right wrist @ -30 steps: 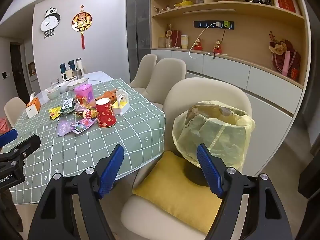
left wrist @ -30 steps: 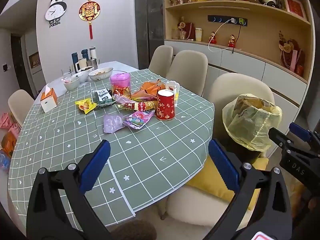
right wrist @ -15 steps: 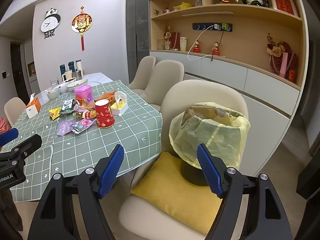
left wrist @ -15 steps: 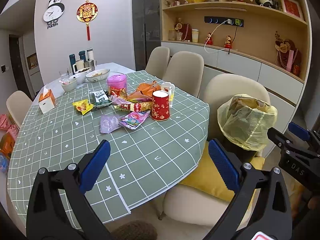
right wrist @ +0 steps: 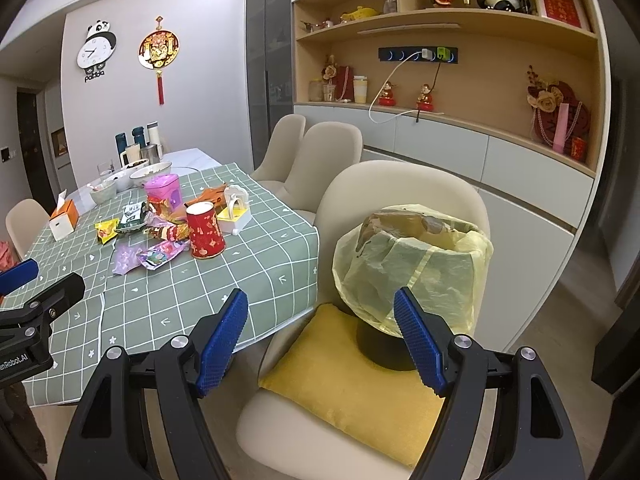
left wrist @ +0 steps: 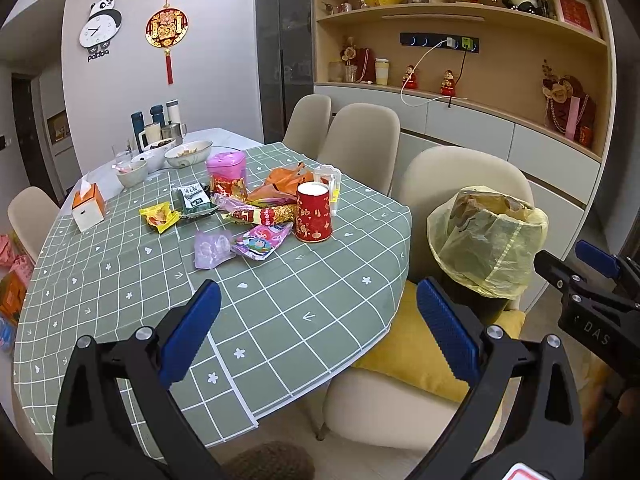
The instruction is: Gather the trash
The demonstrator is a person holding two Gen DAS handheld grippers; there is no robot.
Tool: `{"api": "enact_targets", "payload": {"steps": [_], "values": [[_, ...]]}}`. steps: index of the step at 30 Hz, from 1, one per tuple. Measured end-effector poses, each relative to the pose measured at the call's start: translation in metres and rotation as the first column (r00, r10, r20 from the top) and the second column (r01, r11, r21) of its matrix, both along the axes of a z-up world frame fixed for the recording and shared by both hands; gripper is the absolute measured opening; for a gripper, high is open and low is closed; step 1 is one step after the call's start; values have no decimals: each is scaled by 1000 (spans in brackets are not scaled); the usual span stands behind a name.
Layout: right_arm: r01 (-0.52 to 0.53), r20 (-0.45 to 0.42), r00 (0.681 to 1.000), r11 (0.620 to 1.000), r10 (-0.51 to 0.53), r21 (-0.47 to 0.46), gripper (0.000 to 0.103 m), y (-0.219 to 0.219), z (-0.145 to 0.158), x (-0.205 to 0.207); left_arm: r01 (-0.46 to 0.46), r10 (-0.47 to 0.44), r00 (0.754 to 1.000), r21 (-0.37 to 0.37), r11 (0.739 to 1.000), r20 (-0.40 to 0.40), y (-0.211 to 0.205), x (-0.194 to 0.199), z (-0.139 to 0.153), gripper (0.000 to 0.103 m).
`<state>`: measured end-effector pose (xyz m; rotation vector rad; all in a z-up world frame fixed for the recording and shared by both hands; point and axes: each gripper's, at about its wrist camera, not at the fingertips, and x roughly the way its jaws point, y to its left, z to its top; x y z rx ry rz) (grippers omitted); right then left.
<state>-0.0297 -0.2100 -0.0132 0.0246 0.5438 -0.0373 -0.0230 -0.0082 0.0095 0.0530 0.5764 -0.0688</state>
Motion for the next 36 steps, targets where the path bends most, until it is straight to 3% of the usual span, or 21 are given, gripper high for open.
{"api": "enact_targets", "payload": {"steps": [36], "values": [[5,3,1000,1000,-5,-9,72,11,2,-3,-4,4,1000,-22,1000,12,19,-5,0,94]]}}
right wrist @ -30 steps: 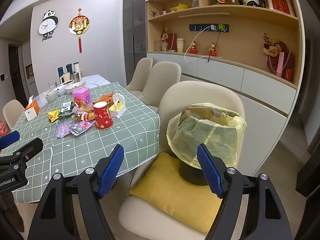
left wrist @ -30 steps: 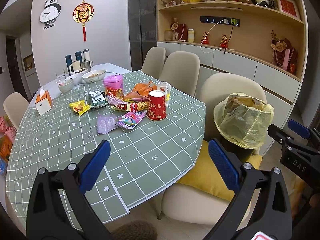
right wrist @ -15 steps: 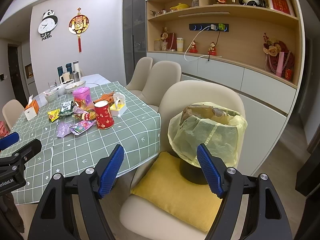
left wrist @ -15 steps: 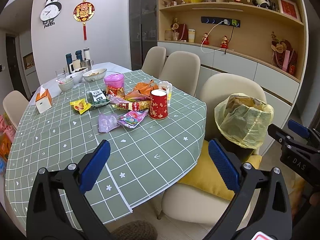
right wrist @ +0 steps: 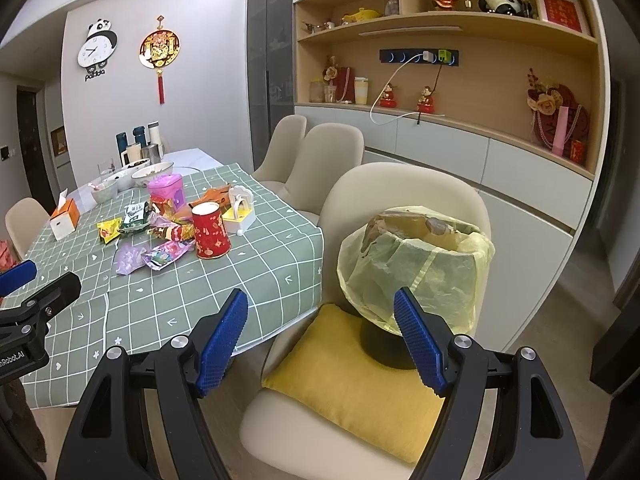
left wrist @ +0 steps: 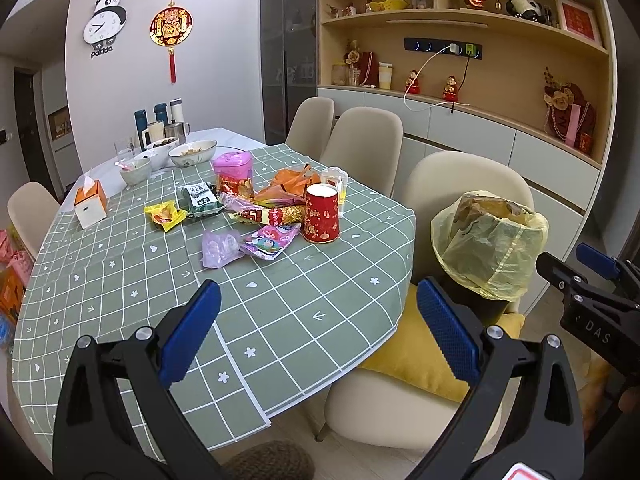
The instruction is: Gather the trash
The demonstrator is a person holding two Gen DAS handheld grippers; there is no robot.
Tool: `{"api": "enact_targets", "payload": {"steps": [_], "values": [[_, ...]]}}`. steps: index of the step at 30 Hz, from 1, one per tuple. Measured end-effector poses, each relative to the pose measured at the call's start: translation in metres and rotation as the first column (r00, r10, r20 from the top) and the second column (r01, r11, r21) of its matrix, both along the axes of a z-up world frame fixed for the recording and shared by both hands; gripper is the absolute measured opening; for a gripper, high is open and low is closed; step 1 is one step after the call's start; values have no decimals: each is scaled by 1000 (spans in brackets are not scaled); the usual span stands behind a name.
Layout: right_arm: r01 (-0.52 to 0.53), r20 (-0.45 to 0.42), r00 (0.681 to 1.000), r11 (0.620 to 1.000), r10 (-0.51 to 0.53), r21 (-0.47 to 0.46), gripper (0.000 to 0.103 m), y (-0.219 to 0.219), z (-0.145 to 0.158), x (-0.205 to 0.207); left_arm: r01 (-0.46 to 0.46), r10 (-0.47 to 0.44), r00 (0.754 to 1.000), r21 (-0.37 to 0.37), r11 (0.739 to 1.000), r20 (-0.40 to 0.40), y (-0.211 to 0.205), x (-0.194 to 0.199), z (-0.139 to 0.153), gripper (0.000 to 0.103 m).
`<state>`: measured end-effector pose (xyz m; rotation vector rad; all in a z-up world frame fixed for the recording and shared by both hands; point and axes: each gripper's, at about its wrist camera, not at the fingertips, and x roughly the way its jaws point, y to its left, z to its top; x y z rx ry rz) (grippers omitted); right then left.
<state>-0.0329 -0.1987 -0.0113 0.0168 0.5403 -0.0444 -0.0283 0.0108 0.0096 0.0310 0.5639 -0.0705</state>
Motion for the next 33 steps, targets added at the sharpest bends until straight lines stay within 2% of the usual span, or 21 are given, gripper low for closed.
{"api": "enact_targets", "payload": {"steps": [21,28,33], "values": [[9,0,1000,1000,-9,-13,72,8,1,-1,14,-14,1000,-18,1000,-7,10,4,-2,94],[7,7,1000,1000,-6,-19,72,24,3,12,17,-18,999,-39,999,-32,36,25,-8,94],[-5,9,1000,999,5,-32,72,46,1,36,18,-22,997,-59,998,-76,72,57,-19,94]]}}
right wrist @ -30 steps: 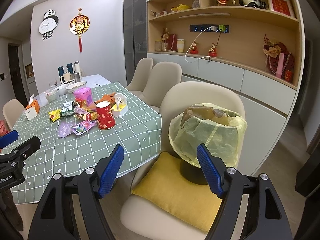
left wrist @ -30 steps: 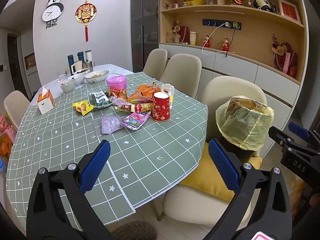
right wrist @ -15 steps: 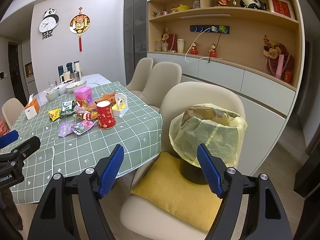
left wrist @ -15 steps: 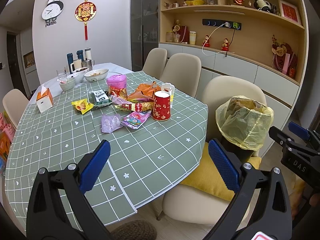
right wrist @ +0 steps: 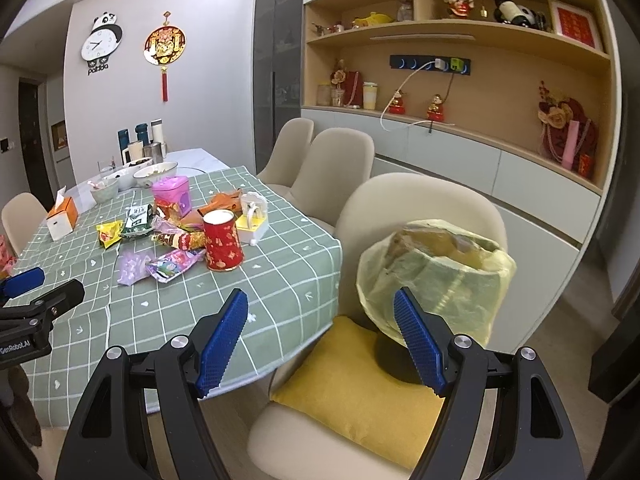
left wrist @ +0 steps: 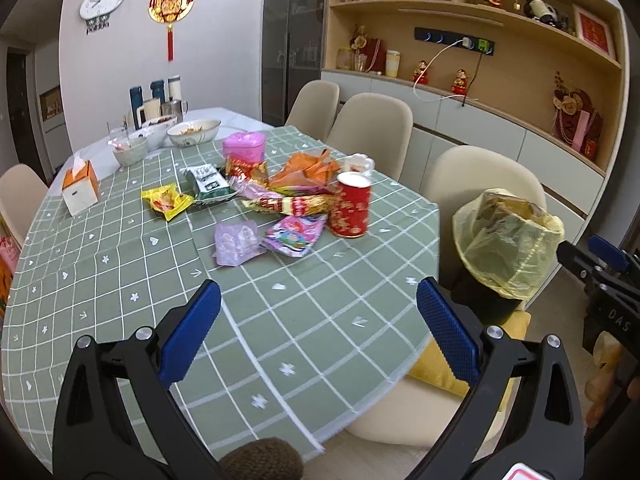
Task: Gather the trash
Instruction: 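Grasp the yellow chip bag with the left gripper while the right grasps the pink juice box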
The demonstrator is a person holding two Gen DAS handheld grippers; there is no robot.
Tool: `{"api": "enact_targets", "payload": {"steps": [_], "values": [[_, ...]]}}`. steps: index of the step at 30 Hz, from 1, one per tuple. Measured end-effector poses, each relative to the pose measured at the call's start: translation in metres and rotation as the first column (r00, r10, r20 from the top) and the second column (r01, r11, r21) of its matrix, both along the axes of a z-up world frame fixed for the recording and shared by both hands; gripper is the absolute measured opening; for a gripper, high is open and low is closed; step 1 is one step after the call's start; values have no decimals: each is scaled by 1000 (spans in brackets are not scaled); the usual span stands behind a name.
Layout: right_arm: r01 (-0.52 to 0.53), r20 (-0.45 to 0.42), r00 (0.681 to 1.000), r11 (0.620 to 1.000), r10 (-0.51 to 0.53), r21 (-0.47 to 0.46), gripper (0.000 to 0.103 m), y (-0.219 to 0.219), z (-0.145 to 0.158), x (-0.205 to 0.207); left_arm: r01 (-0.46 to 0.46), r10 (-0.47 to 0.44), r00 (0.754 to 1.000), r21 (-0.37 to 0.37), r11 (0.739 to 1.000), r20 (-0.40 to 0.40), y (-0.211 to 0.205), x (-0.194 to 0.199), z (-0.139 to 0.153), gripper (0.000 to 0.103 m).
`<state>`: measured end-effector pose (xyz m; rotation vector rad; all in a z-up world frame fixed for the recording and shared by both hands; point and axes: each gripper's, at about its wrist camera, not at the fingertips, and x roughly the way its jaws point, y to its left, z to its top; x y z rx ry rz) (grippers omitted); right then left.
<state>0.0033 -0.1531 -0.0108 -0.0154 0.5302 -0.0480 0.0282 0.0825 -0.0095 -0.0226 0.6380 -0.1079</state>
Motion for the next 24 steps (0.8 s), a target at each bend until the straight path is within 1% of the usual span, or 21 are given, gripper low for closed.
{"api": "enact_targets", "payload": {"steps": [3,5,7,9,11,12,15,17,18,19,20,22,24], "values": [[-18,26,1000,1000,18,-3,72,17,-3,16,-15,15,1000,-10,1000,-21,26,23,-8,94],[-37,25,999,999,38,-21,72,31,-6,30,-15,15,999,-15,1000,-43,49,45,-15,94],[-57,-18,998,997,56,-46,72,49,-11,51,10,-12,996,-25,1000,-87,77,71,-22,94],[-75,-55,996,996,73,-39,72,66,-17,73,-2,0,997,-18,1000,-78,99,89,-24,94],[-83,-78,994,996,82,-19,72,77,-21,89,-29,30,998,8,1000,-55,127,113,-26,94],[-90,-101,991,996,89,-2,72,85,-23,100,-45,45,997,13,999,-60,141,125,-28,94],[-121,-166,978,992,126,39,72,107,-30,126,-106,98,985,-51,993,-141,194,166,-40,94],[-128,-180,975,991,134,43,72,121,-34,136,-143,105,967,-154,978,-231,233,197,-54,94],[-128,-196,972,991,133,38,72,130,-37,143,-173,119,957,-192,966,-265,249,210,-60,93],[-127,-207,969,991,132,36,72,134,-38,147,-202,138,951,-219,954,-278,262,221,-65,87],[-128,-221,966,991,133,37,72,139,-40,150,-223,155,948,-230,947,-280,271,230,-68,82],[-145,-252,956,989,149,31,72,148,-46,156,-256,193,944,-225,940,-267,284,249,-76,80],[-151,-268,953,988,143,-8,72,157,-53,158,-266,202,939,-220,938,-277,287,267,-83,78]]}}
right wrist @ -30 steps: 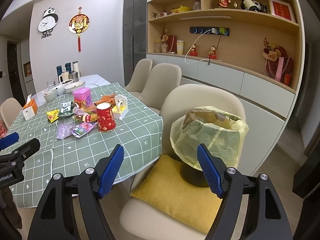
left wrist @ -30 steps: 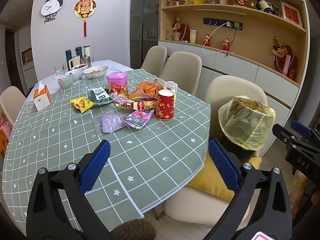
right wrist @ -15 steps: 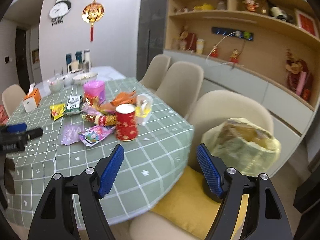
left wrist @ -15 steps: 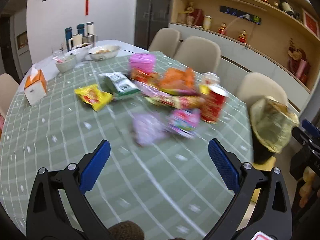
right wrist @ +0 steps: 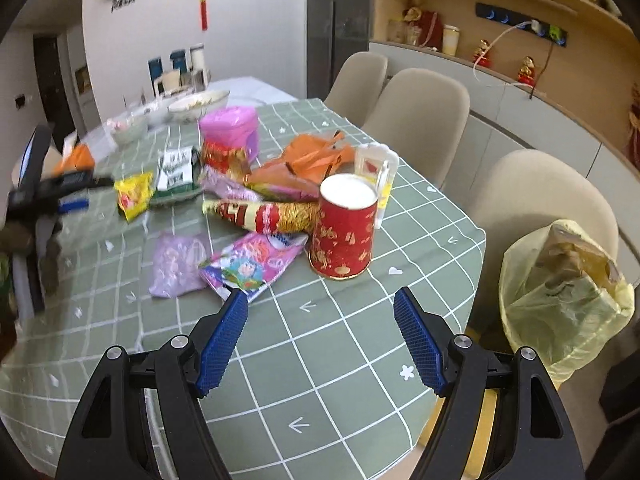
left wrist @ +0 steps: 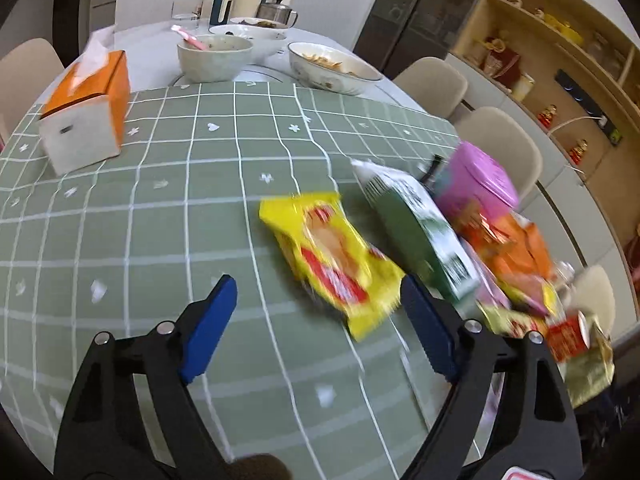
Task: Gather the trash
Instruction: 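Grasp the yellow chip bag with the left gripper while the right grasps the pink juice box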
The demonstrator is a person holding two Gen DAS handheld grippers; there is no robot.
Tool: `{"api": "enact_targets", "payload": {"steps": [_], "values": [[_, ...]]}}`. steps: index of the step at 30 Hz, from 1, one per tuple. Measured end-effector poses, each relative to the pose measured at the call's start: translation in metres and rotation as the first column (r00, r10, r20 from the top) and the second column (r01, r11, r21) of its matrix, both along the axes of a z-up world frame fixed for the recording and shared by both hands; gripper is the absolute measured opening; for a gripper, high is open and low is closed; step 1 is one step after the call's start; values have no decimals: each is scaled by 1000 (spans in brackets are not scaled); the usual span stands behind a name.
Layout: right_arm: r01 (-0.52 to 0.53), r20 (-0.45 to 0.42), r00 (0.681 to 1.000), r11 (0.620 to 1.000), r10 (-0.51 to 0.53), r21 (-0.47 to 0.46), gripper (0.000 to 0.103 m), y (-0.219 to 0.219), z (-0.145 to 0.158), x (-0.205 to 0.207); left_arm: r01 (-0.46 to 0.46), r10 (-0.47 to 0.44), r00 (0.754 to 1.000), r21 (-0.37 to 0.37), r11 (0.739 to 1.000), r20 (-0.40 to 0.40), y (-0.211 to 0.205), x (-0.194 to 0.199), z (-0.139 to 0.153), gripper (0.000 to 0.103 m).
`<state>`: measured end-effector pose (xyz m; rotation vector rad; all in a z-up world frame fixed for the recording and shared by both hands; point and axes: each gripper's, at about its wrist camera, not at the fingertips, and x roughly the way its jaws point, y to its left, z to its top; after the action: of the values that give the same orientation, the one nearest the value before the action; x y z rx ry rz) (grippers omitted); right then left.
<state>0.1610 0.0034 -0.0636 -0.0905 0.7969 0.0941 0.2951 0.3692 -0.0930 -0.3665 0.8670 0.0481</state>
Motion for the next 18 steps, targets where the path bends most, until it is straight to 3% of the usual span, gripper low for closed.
{"api": "enact_targets", "payload": {"steps": [4,6,7,8,9,14,18], "values": [[-8,-25,1000,1000,7,-22,72,4,-7,5,0,0,998,-1,1000,-66,1,34,-21,71],[3,-19,1000,999,-4,-34,72,2,-6,8,-4,4,994,-3,1000,-108,1,44,-31,60],[14,-12,1000,999,-14,-43,72,1,-5,10,-6,7,996,15,1000,-86,1,48,-29,50],[18,-10,1000,999,-18,-43,72,-1,-5,11,9,-8,996,13,1000,-87,-2,49,-28,27],[22,-8,1000,999,-23,-40,72,-4,-3,13,27,-27,995,-3,1000,-95,-4,49,-27,17],[46,8,999,998,-46,-32,72,-15,0,25,103,-105,993,-39,994,-45,-32,14,-5,13],[9,-26,1000,998,-8,60,72,-20,-8,35,154,-156,988,-64,986,-22,-56,-28,8,12]]}}
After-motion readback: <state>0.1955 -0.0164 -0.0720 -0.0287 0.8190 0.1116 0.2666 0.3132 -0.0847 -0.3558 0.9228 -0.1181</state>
